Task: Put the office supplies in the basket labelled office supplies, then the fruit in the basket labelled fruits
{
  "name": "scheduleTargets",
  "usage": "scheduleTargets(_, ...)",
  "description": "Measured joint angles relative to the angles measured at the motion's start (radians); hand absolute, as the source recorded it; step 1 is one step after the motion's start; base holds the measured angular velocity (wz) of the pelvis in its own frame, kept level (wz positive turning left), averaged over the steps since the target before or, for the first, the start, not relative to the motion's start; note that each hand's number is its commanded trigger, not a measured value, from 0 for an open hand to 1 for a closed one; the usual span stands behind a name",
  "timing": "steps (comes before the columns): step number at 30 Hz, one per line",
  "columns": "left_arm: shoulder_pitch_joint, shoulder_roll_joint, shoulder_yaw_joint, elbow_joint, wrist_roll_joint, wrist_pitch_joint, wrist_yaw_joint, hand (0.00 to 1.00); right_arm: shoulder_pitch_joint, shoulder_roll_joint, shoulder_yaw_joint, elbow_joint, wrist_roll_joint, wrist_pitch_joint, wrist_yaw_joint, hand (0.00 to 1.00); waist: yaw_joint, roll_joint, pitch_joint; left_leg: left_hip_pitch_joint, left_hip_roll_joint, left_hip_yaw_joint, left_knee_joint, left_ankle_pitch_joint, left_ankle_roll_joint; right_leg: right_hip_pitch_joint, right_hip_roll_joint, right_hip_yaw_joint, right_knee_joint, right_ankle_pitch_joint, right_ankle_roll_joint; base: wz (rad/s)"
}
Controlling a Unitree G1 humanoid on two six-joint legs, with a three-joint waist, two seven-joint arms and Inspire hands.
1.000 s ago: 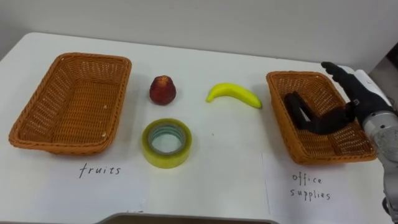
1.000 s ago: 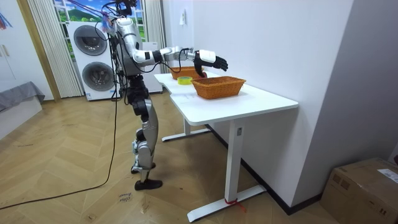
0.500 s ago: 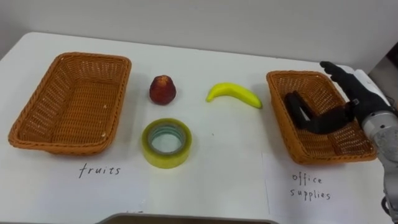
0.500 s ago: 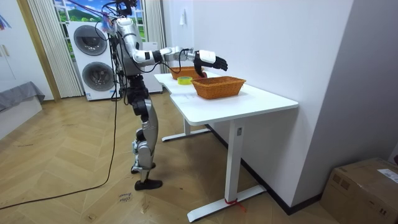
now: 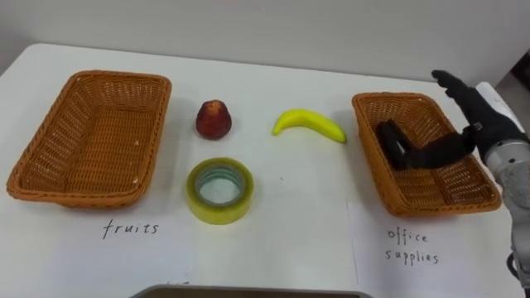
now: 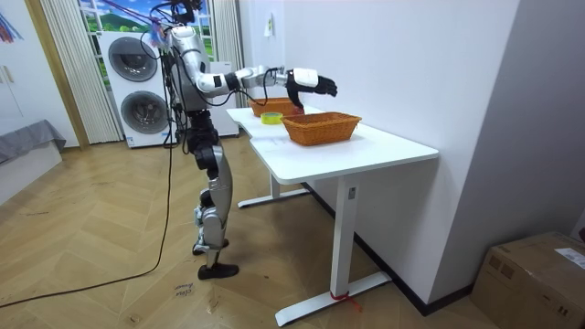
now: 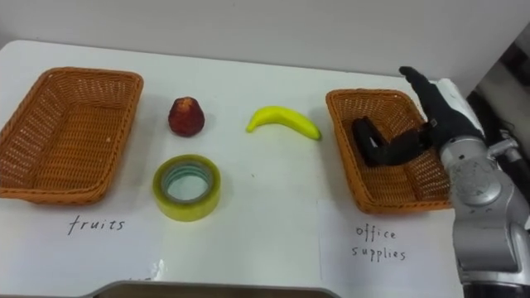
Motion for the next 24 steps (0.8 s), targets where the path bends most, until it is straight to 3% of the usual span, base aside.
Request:
scheduleTargets(5, 0.005, 0.0, -0.002, 0.007, 0.0, -0.001, -0.001, 0.0, -0.035, 0.0, -0.001, -0.05, -0.002, -0.012, -0.038, 0.0, 0.0, 0.005, 0.0022, -0.001, 0.0, 0.0, -0.001, 0.0, 0.0, -0.001, 0.002, -0.002, 0.0, 0.0, 0.0, 0.0)
scheduleTargets(8, 0.007, -0.002, 0.001, 0.009, 0.0, -0.011, -0.001, 0.0, -0.042, 0.0, -0.002, -0.136, 0.003, -0.014, -0.059, 0.0, 0.001, 0.009, -0.0021, -0.015, 0.0, 0.0, 0.0, 0.0, 0.0, -0.015, 0.002, -0.002, 0.001, 0.0, 0.0, 0.0)
scheduleTargets(12, 0.009, -0.012, 0.002, 0.009, 0.001, -0.024, -0.001, 0.0, -0.051, 0.0, -0.002, -0.212, 0.021, -0.065, -0.085, 0.0, 0.002, 0.016, -0.0034, -0.015, -0.001, -0.011, 0.003, 0.0, 0.0, -0.011, 0.001, -0.008, 0.0, 0.0, 0.0, 0.04)
scheduleTargets(16, 0.009, -0.017, 0.002, 0.017, 0.0, -0.04, -0.002, 0.0, -0.052, 0.0, -0.001, -0.219, 0.064, -0.073, -0.085, 0.0, 0.014, 0.016, -0.004, -0.013, 0.0, -0.012, 0.003, 0.0, 0.0, -0.01, 0.002, -0.008, 0.0, 0.0, 0.0, 0.0)
scheduleTargets(19, 0.006, -0.017, -0.001, 0.028, 0.0, -0.04, -0.008, 0.0, -0.053, 0.0, 0.008, -0.219, 0.1, -0.073, -0.085, 0.0, 0.028, 0.013, -0.0016, -0.006, 0.0, -0.012, 0.003, 0.0, 0.0, -0.008, 0.001, -0.006, 0.0, 0.0, 0.0, -0.01)
scheduleTargets(21, 0.005, -0.017, -0.002, 0.041, 0.006, -0.039, -0.019, 0.0, -0.053, 0.001, 0.028, -0.219, 0.126, -0.073, -0.083, 0.0, 0.035, 0.006, 0.0062, -0.002, 0.001, -0.013, 0.002, 0.0, -0.001, 0.002, 0.0, -0.006, -0.001, 0.0, 0.0, 0.0)
scheduleTargets(24, 0.005, -0.018, -0.006, 0.059, 0.016, -0.025, -0.028, 0.0, -0.053, 0.003, 0.048, -0.217, 0.133, -0.062, -0.068, 0.0, 0.051, -0.007, 0.0063, -0.001, 0.0, -0.014, 0.002, 0.0, 0.0, 0.003, 0.0, -0.005, -0.002, 0.0, 0.0, 0.0)
